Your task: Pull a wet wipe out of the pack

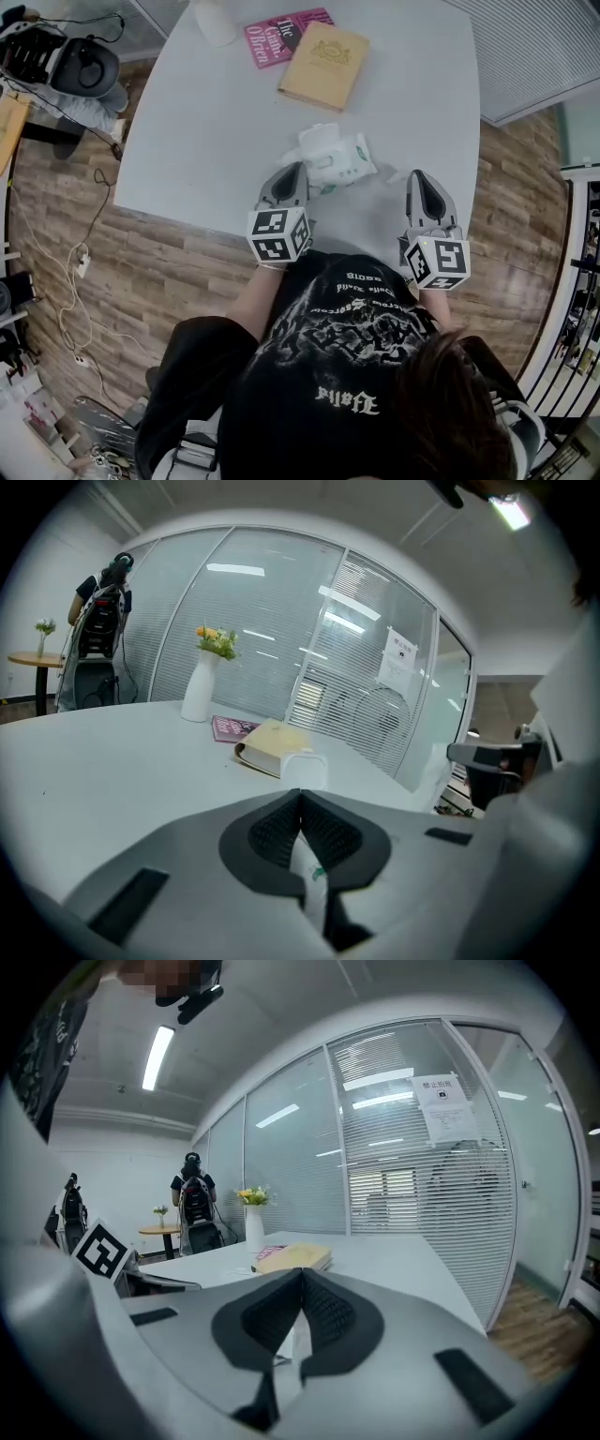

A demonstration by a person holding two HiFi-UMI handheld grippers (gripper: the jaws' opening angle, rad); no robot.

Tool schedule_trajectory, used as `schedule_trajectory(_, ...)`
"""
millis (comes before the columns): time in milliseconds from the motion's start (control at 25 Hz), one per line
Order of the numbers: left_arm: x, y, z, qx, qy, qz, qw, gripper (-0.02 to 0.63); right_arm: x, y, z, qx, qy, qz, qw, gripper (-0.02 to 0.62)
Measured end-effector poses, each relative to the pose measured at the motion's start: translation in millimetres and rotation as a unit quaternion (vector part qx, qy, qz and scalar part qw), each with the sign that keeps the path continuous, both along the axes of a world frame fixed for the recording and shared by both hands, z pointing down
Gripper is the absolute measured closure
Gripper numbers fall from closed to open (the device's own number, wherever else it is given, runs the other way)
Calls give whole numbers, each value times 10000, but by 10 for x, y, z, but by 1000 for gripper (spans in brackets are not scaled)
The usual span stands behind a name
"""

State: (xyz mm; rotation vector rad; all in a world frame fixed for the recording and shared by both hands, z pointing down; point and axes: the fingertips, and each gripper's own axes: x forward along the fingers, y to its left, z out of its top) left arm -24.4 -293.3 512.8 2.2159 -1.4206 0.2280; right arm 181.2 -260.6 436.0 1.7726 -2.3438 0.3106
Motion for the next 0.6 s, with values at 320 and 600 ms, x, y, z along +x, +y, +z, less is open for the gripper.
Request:
schedule_trajectory(320, 11, -1, 6, 23, -34, 26, 10000, 600, -30, -24, 18, -4, 113, -36, 9999, 595)
schedule_trajectory(600, 9, -9, 8, 16, -50, 5, 10000, 600, -46, -42, 43, -69, 236, -151, 9996, 595)
